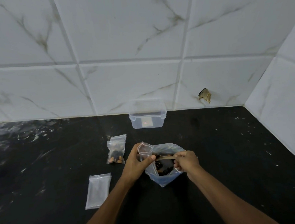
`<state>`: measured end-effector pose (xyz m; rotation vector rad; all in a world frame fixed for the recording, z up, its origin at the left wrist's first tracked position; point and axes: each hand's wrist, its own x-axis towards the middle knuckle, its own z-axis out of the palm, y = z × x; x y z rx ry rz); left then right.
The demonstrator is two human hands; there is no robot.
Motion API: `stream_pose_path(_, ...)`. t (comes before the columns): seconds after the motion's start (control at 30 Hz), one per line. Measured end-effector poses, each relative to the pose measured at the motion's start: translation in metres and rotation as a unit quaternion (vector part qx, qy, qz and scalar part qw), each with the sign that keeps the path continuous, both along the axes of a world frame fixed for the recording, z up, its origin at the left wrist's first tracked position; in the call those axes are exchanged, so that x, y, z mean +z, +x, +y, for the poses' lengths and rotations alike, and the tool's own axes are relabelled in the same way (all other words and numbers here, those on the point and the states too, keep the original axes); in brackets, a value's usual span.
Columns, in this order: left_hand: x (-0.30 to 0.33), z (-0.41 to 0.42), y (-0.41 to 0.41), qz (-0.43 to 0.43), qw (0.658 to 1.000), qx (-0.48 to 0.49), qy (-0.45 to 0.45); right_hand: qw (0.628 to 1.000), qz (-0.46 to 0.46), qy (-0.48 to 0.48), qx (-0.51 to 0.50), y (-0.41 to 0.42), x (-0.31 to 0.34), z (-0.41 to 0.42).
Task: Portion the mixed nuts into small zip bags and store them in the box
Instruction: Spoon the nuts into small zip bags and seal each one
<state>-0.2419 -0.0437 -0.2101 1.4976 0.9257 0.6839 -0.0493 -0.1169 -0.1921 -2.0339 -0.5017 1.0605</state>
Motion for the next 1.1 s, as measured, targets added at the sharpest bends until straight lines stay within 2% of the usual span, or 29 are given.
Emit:
stream_pose_path(0.17,0.002,0.001,-0.004,0.000,1.000,0.013,0.000,1.000,0.016,0.005,-0.014,0.010,0.009,-0.011)
stream_pose_path(0.33,0.009,0.001,-0.006,0.027,0.998,0.034,0.045,0.999,0.030,0.024,-0.011,0.025,0.029,-0.024)
stream_pose_path(0.7,0.032,-0.006,0.014,0.051,0.992,0.045,0.110,0.992,-0.004,0.122,0.029,0.033,0.117,-0.023)
stream_pose_path(0.8,0.038,-0.008,0.024,0.054,0.991,0.038,0.113,0.985,-0.081,0.137,0.067,0.024,0.127,-0.022)
stream_pose_path(0.9,0.042,-0.010,0.030,0.055,0.991,0.033,0.114,0.956,-0.222,0.158,0.110,0.014,0.128,-0.023)
stream_pose_path(1.0,0.043,-0.011,0.032,0.051,0.992,0.037,0.111,0.900,-0.354,0.196,0.160,-0.002,0.126,-0.029)
stream_pose_path(1.1,0.043,-0.012,0.032,0.050,0.991,0.045,0.114,0.828,-0.461,0.243,0.210,-0.012,0.121,-0.032)
